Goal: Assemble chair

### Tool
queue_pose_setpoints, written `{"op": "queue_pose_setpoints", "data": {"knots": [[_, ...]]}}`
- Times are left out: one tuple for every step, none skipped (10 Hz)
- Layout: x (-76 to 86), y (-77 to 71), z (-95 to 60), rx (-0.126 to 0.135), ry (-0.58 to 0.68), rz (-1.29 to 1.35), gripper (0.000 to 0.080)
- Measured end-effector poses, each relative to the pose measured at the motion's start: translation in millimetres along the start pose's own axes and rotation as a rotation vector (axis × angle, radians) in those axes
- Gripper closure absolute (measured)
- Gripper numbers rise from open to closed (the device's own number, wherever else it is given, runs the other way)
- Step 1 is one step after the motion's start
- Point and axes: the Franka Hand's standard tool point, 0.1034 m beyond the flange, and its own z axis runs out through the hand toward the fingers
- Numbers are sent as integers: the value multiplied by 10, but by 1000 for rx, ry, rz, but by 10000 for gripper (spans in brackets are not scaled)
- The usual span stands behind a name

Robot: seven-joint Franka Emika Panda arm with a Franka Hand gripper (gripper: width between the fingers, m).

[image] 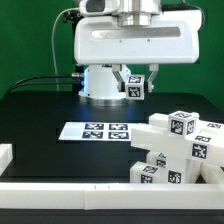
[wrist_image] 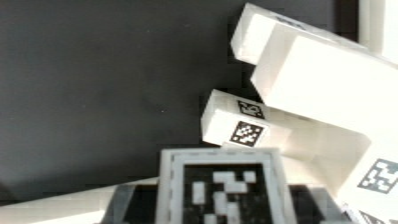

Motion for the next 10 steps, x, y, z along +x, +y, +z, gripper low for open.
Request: {"op": "queue_pose_setpoints", "data": {"knots": [[-30,0,10,-2,-25,0,534],[16,-62,-19,-1,-7,11,534],[71,-325,-96,7,40,-16,534],[113,-577,-121,10,79,-111,534],[135,-631,-93,18,99,-137,534],[127,-580,-86,17,90,-113,534],[123,-593,-86,18,90,-116,534],[118,-605,-75,18,91,-118,534],[158,-764,-41,40,155,-119,534],[139,-969,7,57,182,-139,534]]}}
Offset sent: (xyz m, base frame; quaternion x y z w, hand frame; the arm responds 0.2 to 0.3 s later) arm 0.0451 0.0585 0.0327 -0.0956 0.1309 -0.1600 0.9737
